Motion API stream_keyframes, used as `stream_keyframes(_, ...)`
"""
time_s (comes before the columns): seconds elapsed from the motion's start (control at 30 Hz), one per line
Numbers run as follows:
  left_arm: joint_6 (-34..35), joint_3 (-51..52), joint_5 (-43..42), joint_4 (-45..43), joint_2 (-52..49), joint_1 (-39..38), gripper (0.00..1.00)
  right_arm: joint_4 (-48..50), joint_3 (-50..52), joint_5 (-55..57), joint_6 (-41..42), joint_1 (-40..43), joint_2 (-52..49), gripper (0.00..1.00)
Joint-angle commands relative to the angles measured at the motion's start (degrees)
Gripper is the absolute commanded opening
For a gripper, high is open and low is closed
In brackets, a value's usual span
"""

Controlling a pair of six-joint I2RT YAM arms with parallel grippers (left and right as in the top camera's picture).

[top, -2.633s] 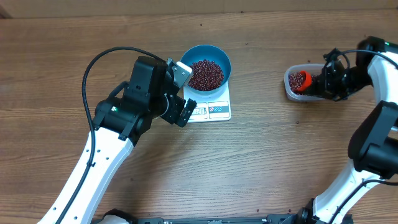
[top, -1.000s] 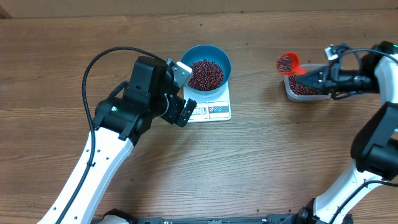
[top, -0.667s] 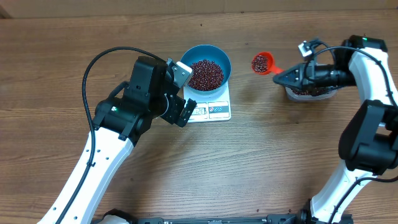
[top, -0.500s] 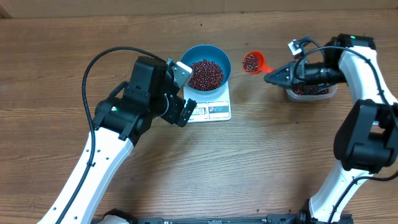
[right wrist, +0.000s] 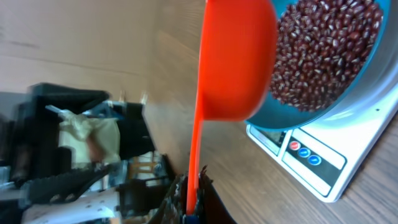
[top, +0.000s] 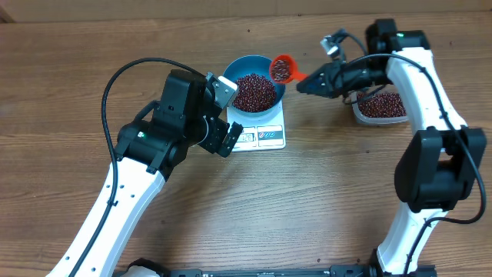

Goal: Scoop item into bowl and weigh 150g on scale

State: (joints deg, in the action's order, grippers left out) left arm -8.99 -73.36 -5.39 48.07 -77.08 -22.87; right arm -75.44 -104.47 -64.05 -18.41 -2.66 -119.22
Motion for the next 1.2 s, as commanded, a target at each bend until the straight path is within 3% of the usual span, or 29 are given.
stream_keyframes(0.0,0.63,0.24,-0.42,-0.07,-0.61,-0.02,0.99,3.78,-1.70,6.91,9.62,-3.41,0.61,0.04)
stream_keyframes(0.27,0.63,0.24,-0.44,-0.07,-0.61,-0.02,1.00,9.31,-2.36,25.24,18.56,-9.38,1.14,0.04)
stream_keyframes(0.7,0.63,0.24,-0.42,-0.07,-0.61,-0.02,1.00,4.87,-15.34,57.92,18.64,-20.59,1.25,0.04)
stream_keyframes(1.17,0.63,0.24,-0.42,-0.07,-0.61,-0.02,1.00,2.97,-16.44,87.27,18.58,-32.33,1.27,0.04)
